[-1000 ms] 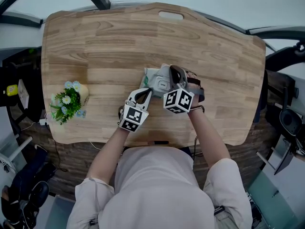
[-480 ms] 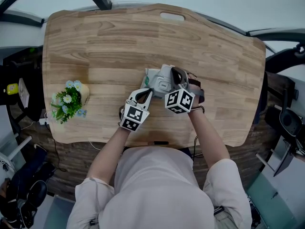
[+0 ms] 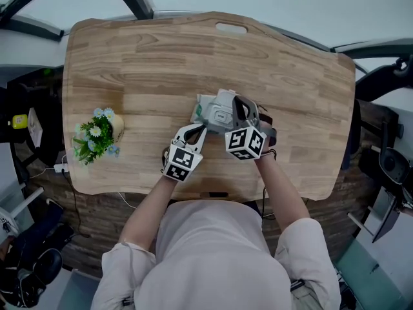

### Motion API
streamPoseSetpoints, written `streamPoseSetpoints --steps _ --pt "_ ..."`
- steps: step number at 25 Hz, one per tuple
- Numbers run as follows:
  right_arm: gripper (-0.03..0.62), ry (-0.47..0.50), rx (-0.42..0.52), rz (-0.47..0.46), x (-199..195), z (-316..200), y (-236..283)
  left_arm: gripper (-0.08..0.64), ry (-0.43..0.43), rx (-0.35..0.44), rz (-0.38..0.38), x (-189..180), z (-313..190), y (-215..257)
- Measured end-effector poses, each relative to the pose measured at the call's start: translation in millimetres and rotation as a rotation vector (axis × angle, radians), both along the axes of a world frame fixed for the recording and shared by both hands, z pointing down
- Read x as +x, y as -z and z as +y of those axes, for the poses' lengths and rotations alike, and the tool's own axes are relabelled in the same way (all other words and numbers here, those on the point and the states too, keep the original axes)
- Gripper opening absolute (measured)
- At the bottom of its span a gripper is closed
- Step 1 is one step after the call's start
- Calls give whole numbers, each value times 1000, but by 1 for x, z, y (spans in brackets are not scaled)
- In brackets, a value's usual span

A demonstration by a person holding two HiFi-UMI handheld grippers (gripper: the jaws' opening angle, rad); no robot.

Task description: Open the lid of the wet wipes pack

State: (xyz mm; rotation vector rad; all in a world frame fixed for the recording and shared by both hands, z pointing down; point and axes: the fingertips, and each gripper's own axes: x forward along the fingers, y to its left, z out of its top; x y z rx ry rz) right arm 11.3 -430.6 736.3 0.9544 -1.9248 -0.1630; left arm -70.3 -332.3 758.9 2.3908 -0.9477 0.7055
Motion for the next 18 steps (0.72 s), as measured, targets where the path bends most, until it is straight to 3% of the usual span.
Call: streamPoseSetpoints --steps 9,18 --pt "6 -228 39 -253 26 27 62 21 75 84 32 -14 15 48" --pt "6 -367 97 -490 42 72 132 21 183 228 82 -32 24 122"
